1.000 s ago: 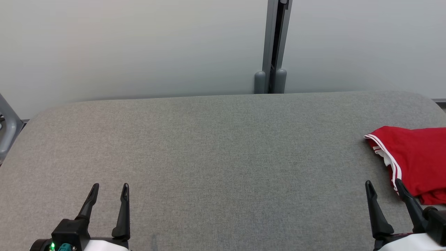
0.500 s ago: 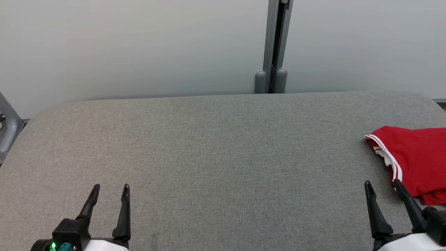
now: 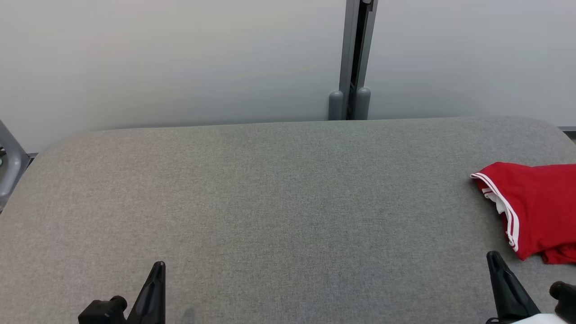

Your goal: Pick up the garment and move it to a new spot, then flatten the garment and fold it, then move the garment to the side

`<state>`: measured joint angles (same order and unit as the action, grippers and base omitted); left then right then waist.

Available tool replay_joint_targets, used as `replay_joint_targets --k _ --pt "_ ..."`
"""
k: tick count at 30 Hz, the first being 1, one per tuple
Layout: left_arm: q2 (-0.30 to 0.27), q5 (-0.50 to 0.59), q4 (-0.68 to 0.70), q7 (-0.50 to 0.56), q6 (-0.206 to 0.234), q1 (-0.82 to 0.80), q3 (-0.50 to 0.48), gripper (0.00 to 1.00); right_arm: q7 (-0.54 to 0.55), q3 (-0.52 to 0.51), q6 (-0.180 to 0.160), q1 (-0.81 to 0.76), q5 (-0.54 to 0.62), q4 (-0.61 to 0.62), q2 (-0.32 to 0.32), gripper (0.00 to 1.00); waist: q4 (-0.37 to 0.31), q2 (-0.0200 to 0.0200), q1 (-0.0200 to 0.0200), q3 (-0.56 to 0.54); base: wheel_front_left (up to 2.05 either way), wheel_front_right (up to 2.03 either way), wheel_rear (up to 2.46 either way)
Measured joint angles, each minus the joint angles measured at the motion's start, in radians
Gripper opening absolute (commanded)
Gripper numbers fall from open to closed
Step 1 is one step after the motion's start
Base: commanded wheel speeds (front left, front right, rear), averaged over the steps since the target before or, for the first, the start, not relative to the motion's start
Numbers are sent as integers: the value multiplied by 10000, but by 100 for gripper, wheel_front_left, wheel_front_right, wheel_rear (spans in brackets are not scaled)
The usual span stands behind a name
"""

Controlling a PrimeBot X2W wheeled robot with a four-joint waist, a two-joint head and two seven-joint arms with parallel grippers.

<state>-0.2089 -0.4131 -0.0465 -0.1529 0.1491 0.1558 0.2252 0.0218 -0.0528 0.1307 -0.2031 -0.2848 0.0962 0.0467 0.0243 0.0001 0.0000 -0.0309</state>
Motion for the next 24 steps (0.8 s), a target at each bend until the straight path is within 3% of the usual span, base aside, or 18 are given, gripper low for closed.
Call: replay_joint_targets --k 24 --pt "414 -3453 648 -31 -836 444 111 0 1022 -1049 0 -523 -4566 196 142 0 -49 0 0 67 0 0 0"
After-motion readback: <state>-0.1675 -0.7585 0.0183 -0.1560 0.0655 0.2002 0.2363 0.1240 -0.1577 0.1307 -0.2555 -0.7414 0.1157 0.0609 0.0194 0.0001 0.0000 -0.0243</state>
